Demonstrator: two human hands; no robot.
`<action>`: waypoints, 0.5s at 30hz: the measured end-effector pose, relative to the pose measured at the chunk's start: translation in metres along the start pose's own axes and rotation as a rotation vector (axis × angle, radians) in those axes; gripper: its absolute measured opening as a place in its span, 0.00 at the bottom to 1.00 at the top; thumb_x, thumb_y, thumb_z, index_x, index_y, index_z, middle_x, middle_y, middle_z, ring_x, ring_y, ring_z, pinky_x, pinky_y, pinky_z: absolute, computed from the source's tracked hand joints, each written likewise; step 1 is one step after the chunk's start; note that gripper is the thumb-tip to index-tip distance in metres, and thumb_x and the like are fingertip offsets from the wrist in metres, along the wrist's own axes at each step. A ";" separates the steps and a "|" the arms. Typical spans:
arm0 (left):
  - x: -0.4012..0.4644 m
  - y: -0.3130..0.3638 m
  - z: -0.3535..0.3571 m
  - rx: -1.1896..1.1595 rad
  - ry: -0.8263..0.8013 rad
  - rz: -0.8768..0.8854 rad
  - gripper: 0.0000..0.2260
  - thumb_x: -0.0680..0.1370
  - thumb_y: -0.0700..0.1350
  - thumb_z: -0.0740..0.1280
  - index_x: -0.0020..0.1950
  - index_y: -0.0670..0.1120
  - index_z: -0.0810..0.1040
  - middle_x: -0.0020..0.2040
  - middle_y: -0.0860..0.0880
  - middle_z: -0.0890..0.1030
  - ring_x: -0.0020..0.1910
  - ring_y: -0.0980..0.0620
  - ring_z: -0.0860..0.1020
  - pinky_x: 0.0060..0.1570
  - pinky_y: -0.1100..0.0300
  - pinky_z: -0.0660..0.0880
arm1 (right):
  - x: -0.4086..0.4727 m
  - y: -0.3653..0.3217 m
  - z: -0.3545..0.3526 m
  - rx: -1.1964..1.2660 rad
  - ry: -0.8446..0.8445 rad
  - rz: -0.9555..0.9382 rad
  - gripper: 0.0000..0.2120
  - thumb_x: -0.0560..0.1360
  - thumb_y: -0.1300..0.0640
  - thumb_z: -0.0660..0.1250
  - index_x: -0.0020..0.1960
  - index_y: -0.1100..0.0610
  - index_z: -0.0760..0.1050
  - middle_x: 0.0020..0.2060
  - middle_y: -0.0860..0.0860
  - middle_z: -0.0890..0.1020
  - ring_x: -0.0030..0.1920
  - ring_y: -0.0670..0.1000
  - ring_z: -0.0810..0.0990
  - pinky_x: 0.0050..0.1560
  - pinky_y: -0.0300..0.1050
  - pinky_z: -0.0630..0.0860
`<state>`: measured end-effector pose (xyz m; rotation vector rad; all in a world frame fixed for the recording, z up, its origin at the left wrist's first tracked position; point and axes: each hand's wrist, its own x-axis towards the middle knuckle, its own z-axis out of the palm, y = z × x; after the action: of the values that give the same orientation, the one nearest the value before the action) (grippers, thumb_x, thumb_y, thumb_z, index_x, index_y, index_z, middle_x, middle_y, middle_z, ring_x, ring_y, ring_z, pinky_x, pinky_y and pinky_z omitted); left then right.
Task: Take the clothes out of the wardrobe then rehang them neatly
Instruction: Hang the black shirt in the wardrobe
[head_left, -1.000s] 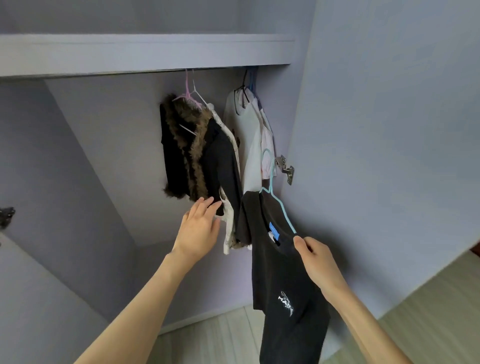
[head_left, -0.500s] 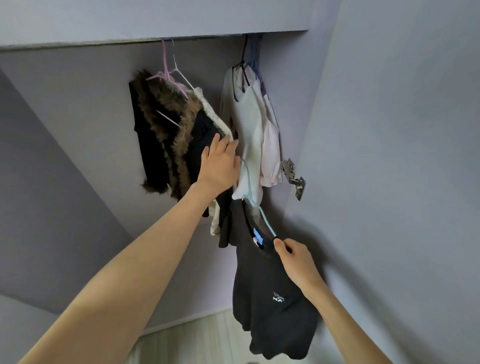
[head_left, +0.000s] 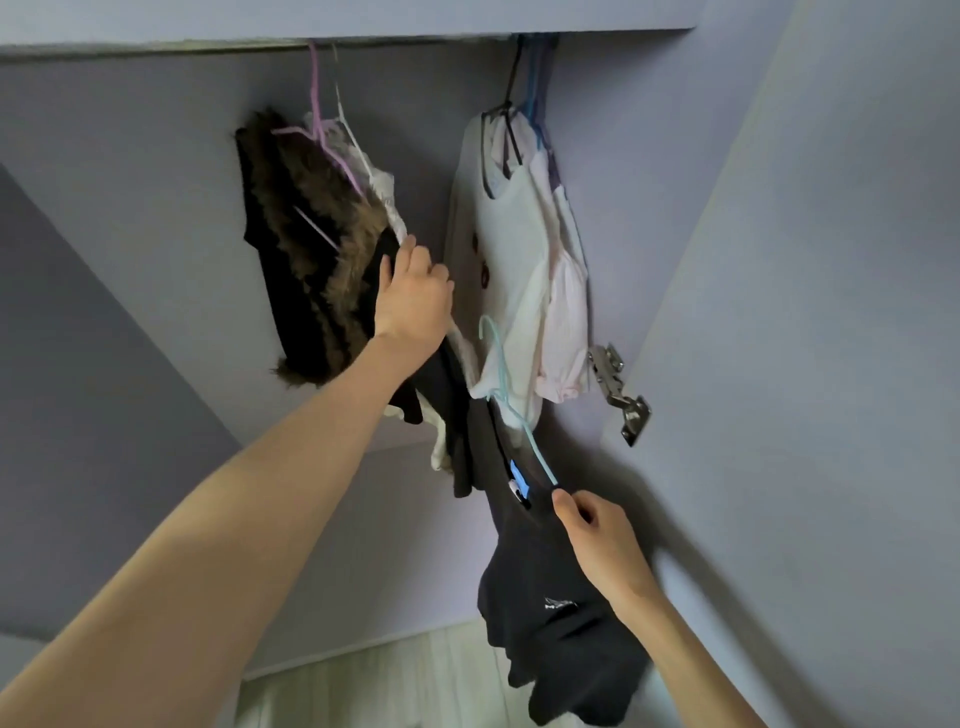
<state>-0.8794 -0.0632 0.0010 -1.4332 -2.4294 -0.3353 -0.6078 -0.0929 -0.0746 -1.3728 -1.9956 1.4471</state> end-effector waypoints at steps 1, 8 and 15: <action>-0.009 -0.012 0.003 -0.027 0.092 -0.019 0.09 0.80 0.39 0.59 0.54 0.36 0.75 0.59 0.36 0.72 0.72 0.40 0.61 0.66 0.44 0.65 | 0.001 -0.001 0.002 -0.006 -0.013 -0.002 0.19 0.78 0.54 0.60 0.32 0.58 0.60 0.24 0.47 0.61 0.24 0.44 0.58 0.24 0.35 0.59; -0.031 -0.079 -0.031 -0.090 0.282 -0.255 0.06 0.77 0.38 0.63 0.54 0.38 0.73 0.54 0.37 0.71 0.52 0.37 0.72 0.33 0.46 0.74 | 0.010 -0.026 0.041 -0.018 -0.058 0.011 0.18 0.79 0.54 0.59 0.32 0.58 0.64 0.25 0.49 0.66 0.25 0.44 0.62 0.24 0.34 0.60; -0.035 -0.111 -0.048 -0.516 0.261 -0.560 0.14 0.82 0.48 0.55 0.59 0.37 0.65 0.50 0.34 0.77 0.46 0.34 0.76 0.38 0.53 0.65 | 0.028 -0.065 0.069 0.106 0.054 0.069 0.20 0.79 0.54 0.59 0.30 0.55 0.57 0.25 0.48 0.60 0.27 0.47 0.58 0.29 0.41 0.56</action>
<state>-0.9550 -0.1607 0.0273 -0.7483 -2.5761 -1.2618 -0.7034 -0.1097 -0.0556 -1.4320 -1.8286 1.5058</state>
